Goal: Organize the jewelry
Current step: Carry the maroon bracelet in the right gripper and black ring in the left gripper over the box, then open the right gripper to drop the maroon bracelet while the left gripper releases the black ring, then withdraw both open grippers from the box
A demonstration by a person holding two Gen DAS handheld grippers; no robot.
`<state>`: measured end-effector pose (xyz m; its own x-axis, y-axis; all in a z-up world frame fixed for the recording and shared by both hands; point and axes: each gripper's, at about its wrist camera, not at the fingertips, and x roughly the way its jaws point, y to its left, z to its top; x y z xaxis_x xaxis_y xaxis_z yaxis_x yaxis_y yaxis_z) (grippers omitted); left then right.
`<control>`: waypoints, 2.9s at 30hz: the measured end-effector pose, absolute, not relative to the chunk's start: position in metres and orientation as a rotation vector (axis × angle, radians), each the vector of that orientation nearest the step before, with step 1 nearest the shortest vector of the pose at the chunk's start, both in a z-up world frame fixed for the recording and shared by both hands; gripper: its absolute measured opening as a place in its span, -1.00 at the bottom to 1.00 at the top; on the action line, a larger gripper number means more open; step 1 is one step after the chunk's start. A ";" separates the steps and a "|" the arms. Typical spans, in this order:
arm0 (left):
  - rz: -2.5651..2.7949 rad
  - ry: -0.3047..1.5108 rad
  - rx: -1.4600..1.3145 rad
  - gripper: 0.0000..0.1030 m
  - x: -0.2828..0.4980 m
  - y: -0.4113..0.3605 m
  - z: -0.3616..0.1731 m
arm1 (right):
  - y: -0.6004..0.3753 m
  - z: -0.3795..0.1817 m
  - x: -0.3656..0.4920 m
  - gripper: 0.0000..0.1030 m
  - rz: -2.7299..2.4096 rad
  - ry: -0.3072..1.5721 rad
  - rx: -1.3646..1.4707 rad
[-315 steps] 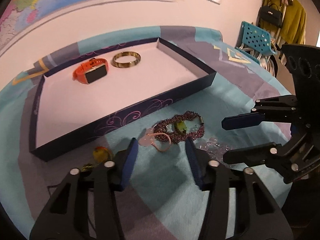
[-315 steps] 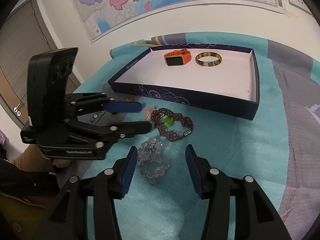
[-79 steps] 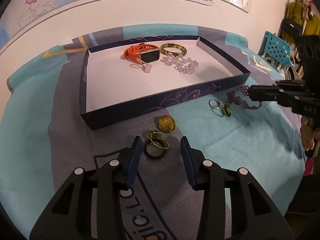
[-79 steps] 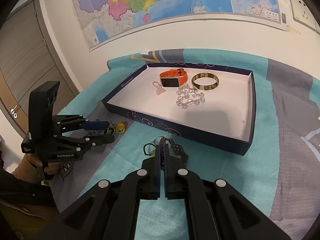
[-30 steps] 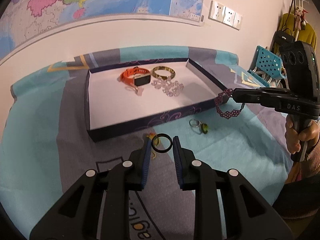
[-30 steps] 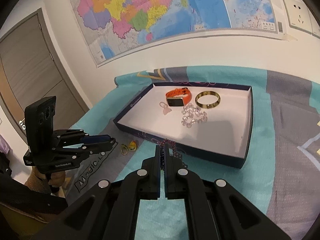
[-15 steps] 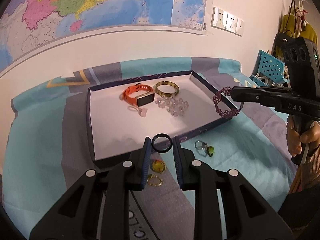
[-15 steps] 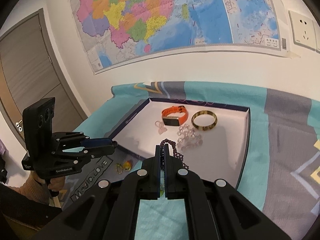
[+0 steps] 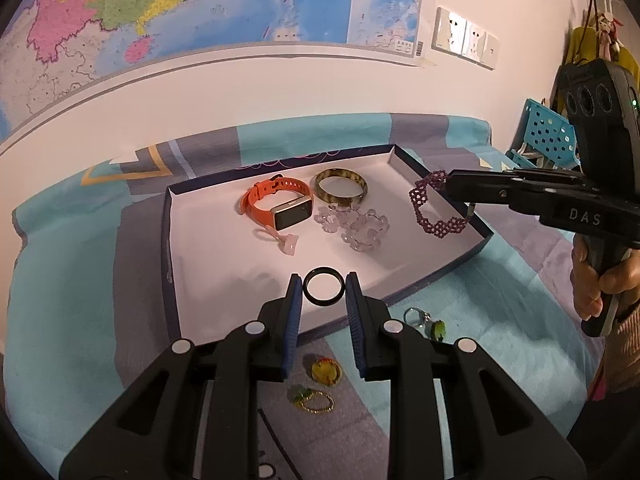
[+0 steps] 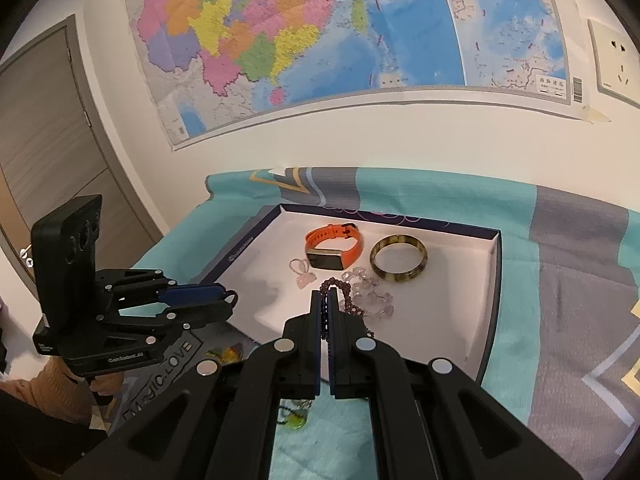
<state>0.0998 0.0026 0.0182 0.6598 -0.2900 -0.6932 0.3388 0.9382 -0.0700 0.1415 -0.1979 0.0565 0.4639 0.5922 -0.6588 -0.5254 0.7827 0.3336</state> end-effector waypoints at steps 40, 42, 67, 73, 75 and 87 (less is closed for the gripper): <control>-0.309 0.873 0.068 -0.56 0.166 -0.010 -0.017 | -0.162 0.016 0.187 -0.97 0.621 0.915 -0.010; -0.307 0.878 0.071 -0.56 0.169 -0.011 -0.019 | -0.159 0.015 0.187 -0.97 0.623 0.920 -0.018; -0.286 0.781 0.067 -0.34 0.143 -0.004 0.004 | -0.183 0.031 0.161 -0.64 0.653 0.908 0.046; -0.283 0.720 0.057 -0.20 0.115 0.006 0.020 | -0.187 0.042 0.133 -0.47 0.708 0.884 0.032; -0.281 0.712 0.046 -0.18 0.105 0.011 0.022 | -0.189 0.042 0.123 -0.44 0.723 0.889 0.028; -0.262 0.738 -0.005 -0.13 0.062 0.041 0.008 | -0.193 0.013 0.084 -0.29 0.702 0.978 -0.008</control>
